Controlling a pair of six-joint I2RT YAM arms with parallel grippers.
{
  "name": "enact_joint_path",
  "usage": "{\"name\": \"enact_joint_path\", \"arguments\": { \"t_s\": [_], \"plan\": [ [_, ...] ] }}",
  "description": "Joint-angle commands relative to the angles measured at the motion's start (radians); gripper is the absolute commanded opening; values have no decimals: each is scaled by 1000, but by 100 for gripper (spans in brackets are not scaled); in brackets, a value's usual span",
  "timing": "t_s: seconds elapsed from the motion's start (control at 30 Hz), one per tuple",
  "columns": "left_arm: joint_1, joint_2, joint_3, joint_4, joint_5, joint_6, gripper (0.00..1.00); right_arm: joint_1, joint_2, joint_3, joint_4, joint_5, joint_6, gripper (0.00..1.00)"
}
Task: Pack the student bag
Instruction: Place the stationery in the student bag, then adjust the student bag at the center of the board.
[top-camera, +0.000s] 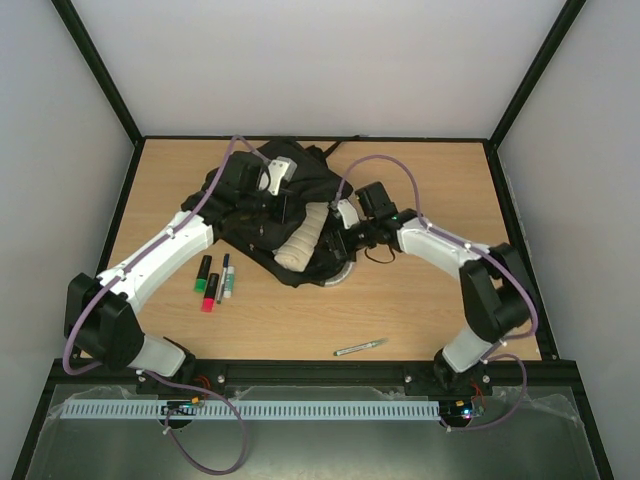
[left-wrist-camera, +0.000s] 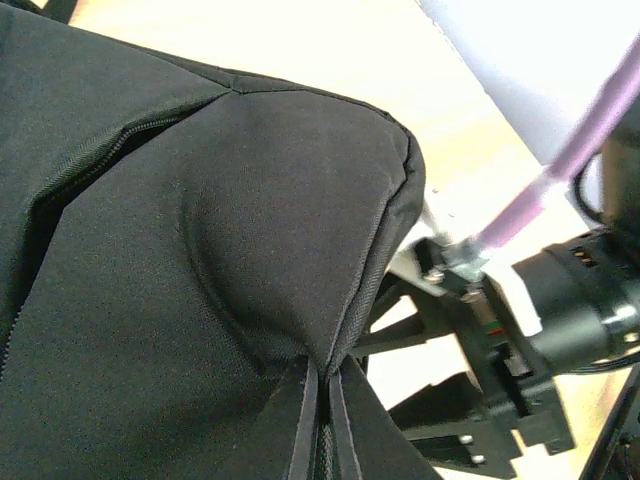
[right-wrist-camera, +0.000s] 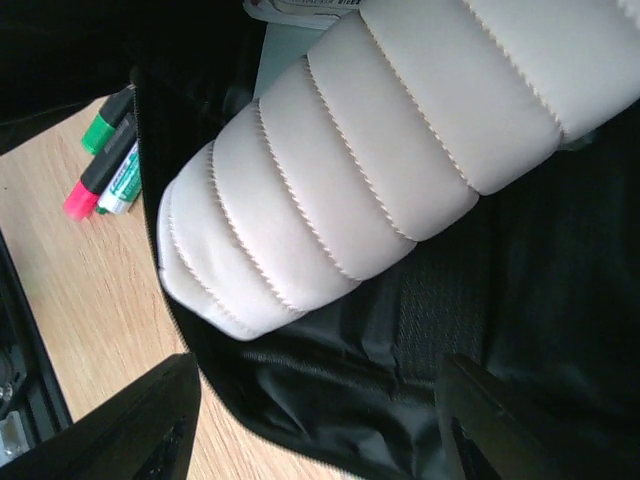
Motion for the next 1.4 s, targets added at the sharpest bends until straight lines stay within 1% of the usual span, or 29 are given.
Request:
{"name": "enact_joint_path", "arguments": {
  "t_s": [0.0, 0.07, 0.13, 0.2, 0.27, 0.43, 0.5, 0.53, 0.57, 0.6, 0.63, 0.73, 0.87, 0.9, 0.97, 1.03, 1.13, 1.17, 1.23, 1.37],
  "plan": [
    [-13, -12, -10, 87, 80, -1, 2, -38, -135, -41, -70, 98, -43, 65],
    [-16, -7, -28, 98, 95, -4, 2, -78, -181, -53, -73, 135, -39, 65],
    [-25, 2, -49, 112, 103, -9, 2, -113, -215, -64, -61, 202, -42, 65],
    [-44, 15, -65, 118, 102, -8, 2, -140, -218, -74, -47, 245, -46, 67],
    [-69, 28, -73, 120, 91, -2, 3, -144, -200, -73, -41, 272, -61, 70],
    [-131, 61, -90, 128, 32, 1, 2, -143, -115, -53, -20, 332, -71, 72],
    [-150, 75, -100, 129, -2, 8, 3, -144, -75, -41, -5, 383, -76, 74],
    [-157, 82, -106, 127, -16, 11, 8, -144, -60, -36, 2, 399, -79, 75],
    [-164, 88, -109, 120, -28, 13, 17, -144, -43, -30, 5, 406, -83, 75],
    [-171, 92, -108, 109, -44, 14, 31, -144, -33, -22, 4, 408, -86, 75],
    [-178, 89, -107, 94, -63, 14, 40, -144, -25, -17, -4, 407, -85, 75],
    [-196, 29, -109, 54, -126, 5, 57, -144, -49, -3, -58, 355, -87, 76],
    [-197, -93, -151, 10, -243, -41, 76, -149, -157, -13, -158, 310, -127, 76],
    [-195, -123, -170, -1, -285, -58, 80, -153, -180, -11, -192, 292, -140, 76],
    [-186, -162, -205, -29, -360, -100, 82, -154, -237, -12, -253, 254, -170, 77],
    [-148, -181, -236, -69, -427, -165, 83, -155, -300, -25, -283, 206, -205, 81],
    [-66, -199, -309, -92, -437, -251, 84, -155, -350, -38, -255, 190, -207, 86],
    [-34, -205, -335, -89, -434, -273, 85, -155, -338, -29, -247, 181, -208, 88],
    [29, -213, -382, -63, -411, -314, 89, -155, -278, 19, -236, 177, -195, 89],
    [142, -190, -423, 7, -374, -354, 93, -155, -95, 127, -198, 144, -159, 89]
  ]
}}
